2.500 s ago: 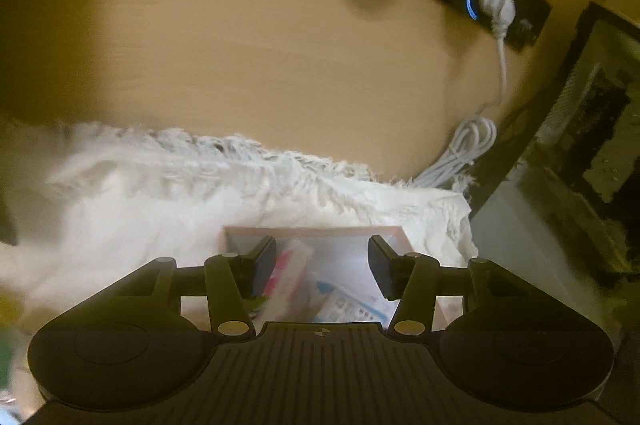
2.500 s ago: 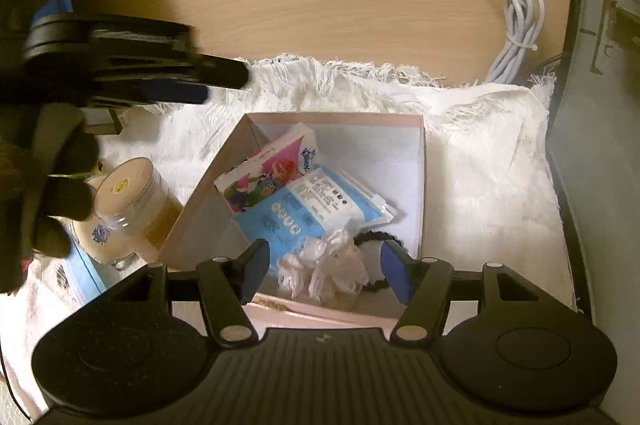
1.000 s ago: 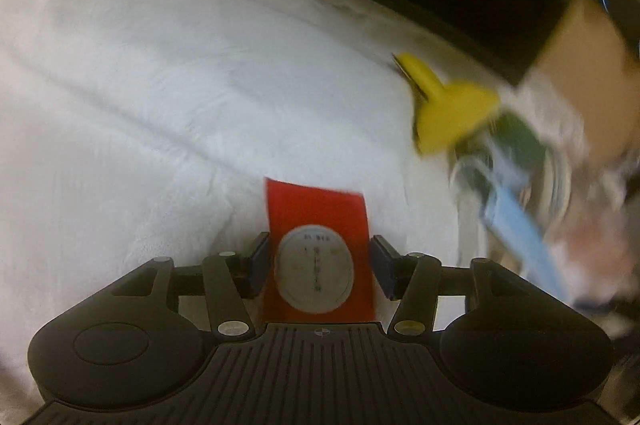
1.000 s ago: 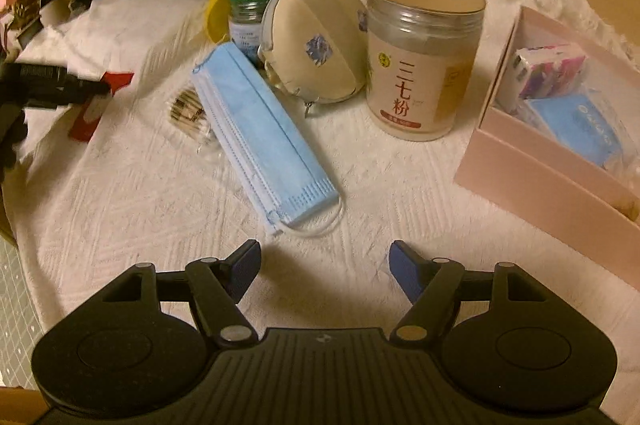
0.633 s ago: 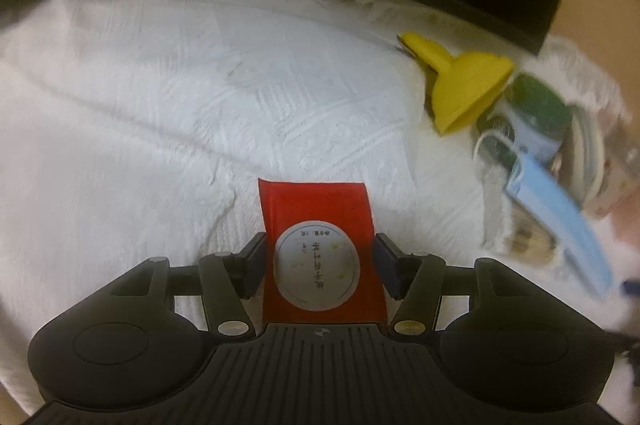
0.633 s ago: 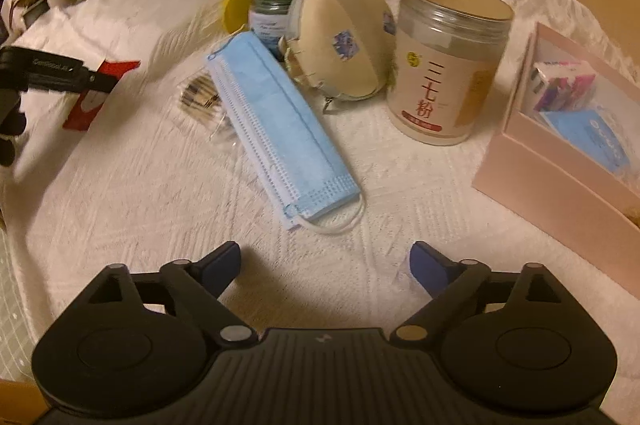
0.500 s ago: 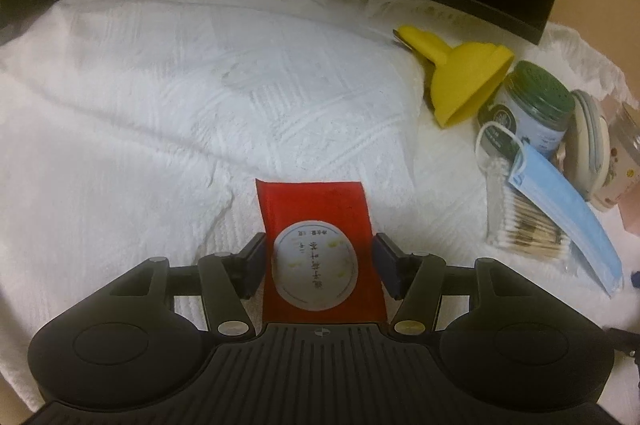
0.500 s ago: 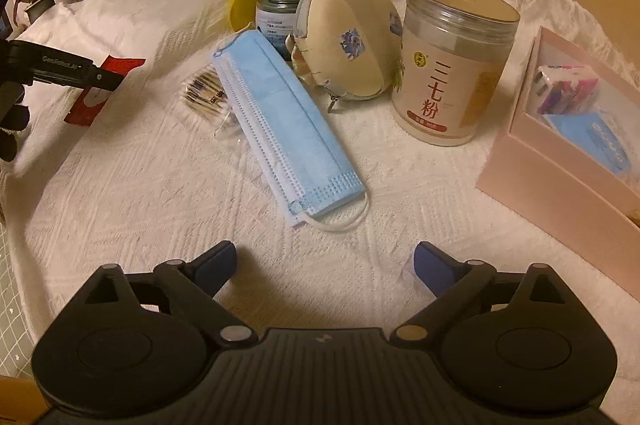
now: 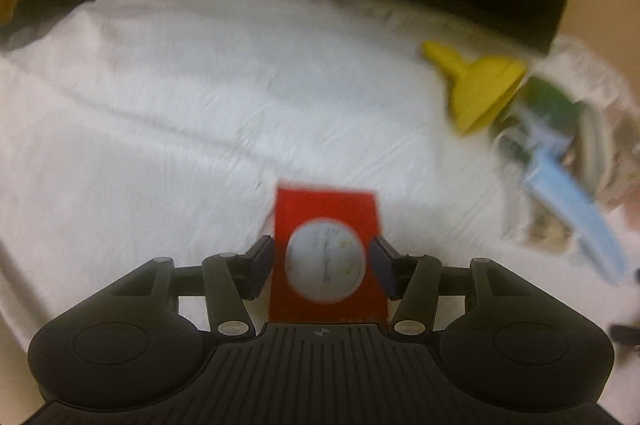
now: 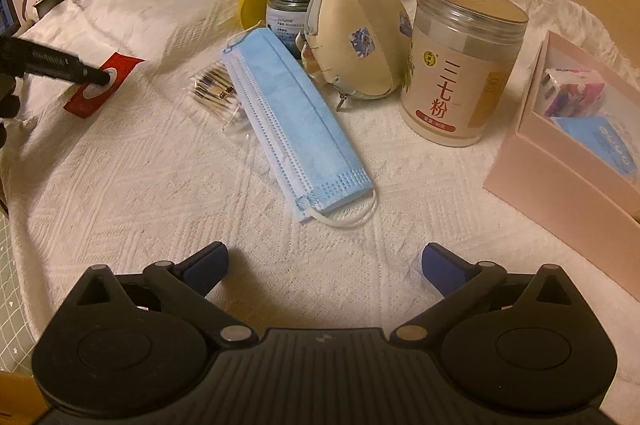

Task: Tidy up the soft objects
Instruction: 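Grasp the blue face mask with the right tool while the left tool holds the red packet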

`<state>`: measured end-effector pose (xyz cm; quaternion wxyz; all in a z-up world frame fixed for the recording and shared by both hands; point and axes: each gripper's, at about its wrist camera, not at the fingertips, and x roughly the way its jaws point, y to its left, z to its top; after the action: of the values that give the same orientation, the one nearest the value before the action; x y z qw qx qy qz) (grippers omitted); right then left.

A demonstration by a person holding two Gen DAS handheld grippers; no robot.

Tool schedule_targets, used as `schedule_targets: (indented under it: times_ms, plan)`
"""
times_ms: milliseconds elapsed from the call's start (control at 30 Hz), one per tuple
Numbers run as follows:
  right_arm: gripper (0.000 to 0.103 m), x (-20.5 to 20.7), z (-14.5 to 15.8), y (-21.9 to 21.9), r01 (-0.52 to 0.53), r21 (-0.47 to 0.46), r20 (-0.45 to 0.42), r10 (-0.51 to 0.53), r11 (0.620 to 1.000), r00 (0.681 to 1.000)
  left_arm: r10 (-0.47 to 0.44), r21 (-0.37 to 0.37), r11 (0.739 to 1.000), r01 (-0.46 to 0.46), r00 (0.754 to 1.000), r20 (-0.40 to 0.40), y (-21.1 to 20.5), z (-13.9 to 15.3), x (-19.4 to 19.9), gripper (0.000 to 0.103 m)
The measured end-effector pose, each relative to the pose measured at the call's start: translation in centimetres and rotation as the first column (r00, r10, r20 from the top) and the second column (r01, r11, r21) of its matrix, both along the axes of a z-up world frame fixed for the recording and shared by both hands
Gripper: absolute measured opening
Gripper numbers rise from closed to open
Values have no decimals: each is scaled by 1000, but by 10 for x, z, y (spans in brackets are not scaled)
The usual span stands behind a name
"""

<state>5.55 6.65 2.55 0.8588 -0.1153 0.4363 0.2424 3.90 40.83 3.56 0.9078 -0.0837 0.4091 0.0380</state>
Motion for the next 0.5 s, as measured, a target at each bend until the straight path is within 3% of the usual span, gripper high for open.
schedule_targets:
  times_ms: [100, 133, 200, 333, 500]
  plan:
    - [103, 0, 0, 0, -3, 0, 4, 3, 1000, 1000, -47, 81, 995, 51, 998, -43, -13, -3, 9, 57]
    - [103, 0, 0, 0, -3, 1, 4, 3, 1000, 1000, -56, 90, 994, 63, 995, -78, -16, -8, 13, 58]
    - [103, -1, -1, -1, -4, 3, 9, 4, 1000, 1000, -75, 96, 992, 83, 994, -77, -21, -11, 13, 67]
    - [103, -2, -1, -2, -5, 11, 19, 5, 1000, 1000, -112, 104, 987, 121, 990, -84, -31, -12, 12, 72]
    - [103, -1, 0, -2, -1, 9, 11, 1, 1000, 1000, 0, 110, 994, 5, 999, -42, -23, -10, 6, 71]
